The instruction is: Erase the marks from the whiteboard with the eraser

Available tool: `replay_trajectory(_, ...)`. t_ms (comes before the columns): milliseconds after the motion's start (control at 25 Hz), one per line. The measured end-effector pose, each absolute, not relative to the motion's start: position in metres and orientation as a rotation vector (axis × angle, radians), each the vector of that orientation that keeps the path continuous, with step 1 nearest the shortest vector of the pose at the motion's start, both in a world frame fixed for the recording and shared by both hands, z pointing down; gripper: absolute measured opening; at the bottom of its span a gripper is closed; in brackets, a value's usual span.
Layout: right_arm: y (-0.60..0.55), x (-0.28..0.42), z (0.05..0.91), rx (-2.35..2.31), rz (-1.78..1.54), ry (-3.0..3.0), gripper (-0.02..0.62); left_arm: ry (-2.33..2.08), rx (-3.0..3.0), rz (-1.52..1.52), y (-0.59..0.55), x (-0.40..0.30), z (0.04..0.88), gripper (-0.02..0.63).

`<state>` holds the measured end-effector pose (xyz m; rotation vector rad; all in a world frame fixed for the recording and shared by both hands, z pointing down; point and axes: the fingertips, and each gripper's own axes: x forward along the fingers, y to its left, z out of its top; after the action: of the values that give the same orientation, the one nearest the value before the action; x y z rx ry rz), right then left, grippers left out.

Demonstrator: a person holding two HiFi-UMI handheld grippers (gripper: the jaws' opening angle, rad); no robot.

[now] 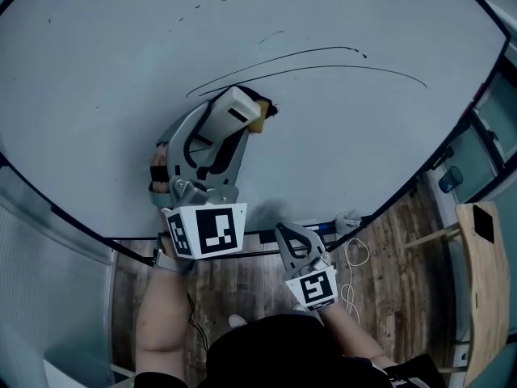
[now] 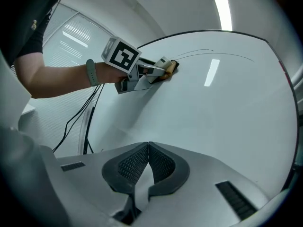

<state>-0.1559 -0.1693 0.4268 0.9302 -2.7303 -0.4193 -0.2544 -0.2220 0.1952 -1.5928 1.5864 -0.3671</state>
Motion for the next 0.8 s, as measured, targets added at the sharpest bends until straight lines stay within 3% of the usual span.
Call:
replay_trajectory(400, -0.139, -0.249, 0.45, 0.813, -0.4, -2.772, 0.028, 1.716, -1.594, -0.367, -0.183, -0.393, 0.244, 0.267)
replay_trajectory(800, -0.118, -0.268, 0.47, 0.766, -0.382, -2.739, 0.028, 1.814, -1.608, -0.41, -0.165, -0.449, 0.291, 0.267)
